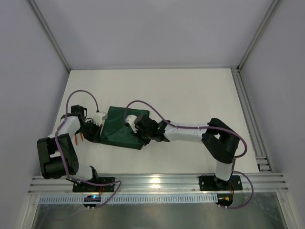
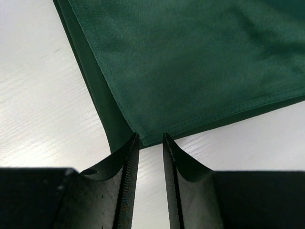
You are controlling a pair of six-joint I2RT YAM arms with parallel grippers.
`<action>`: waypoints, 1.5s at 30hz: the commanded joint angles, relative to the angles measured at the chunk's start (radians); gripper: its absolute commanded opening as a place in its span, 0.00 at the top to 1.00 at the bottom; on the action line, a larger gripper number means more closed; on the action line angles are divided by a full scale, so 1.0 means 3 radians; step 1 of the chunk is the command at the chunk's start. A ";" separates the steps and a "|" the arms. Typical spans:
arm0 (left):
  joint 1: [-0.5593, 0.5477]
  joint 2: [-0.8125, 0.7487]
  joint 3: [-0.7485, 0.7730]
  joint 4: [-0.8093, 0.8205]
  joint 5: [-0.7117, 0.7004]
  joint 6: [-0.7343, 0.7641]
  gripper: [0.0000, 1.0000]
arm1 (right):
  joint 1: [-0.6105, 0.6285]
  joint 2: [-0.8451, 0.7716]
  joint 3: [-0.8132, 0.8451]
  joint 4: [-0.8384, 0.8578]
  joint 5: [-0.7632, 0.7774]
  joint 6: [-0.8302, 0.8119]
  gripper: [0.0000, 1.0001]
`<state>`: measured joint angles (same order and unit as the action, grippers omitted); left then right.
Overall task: Fold the napkin into a case and place the utensils inside
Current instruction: Smooth out the upper triangle-folded napkin at the center of the board.
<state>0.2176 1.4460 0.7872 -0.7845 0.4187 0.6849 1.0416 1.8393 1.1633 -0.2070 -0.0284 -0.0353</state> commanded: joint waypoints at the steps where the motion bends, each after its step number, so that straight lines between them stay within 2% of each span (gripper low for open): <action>1: -0.0010 -0.0085 -0.0016 0.0002 0.0011 0.0043 0.95 | 0.0020 0.0030 0.0182 0.0035 -0.0002 -0.0219 0.69; 12: -0.0010 -0.0090 -0.0001 0.0002 -0.0005 0.0033 0.96 | 0.0025 0.0342 0.0295 -0.0154 -0.0227 -0.0291 0.69; 28: -0.0005 -0.0080 0.0009 -0.0003 -0.0015 0.0023 0.96 | 0.0071 0.0026 0.0136 -0.0128 -0.0289 -0.0486 0.69; 36: -0.0010 -0.0085 0.0009 -0.0008 -0.0020 0.0033 0.96 | 0.0082 0.0112 0.0131 -0.0179 -0.0248 -0.0511 0.69; 38: -0.0010 -0.0080 0.0014 -0.0008 -0.0015 0.0028 0.96 | 0.0082 0.0163 0.0146 -0.0185 -0.0197 -0.0511 0.72; 39: -0.0005 -0.0075 0.0009 -0.0013 -0.0015 0.0028 0.96 | 0.0082 0.0189 0.0157 -0.0185 -0.0146 -0.0506 0.78; 40: -0.0010 -0.0075 0.0009 -0.0008 -0.0010 0.0028 0.96 | 0.0082 0.0204 0.0157 -0.0185 -0.0125 -0.0511 0.78; 41: -0.0010 -0.0080 0.0009 -0.0013 -0.0005 0.0033 0.96 | 0.0077 0.0230 0.0162 -0.0185 -0.0100 -0.0501 0.85; 45: -0.0010 -0.0090 0.0009 -0.0034 -0.0010 0.0048 0.96 | 0.0077 0.0225 0.0157 -0.0174 -0.0049 -0.0476 0.95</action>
<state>0.2173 1.4464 0.7872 -0.7860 0.4114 0.6884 1.0588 1.9045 1.2057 -0.2615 -0.0792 -0.1806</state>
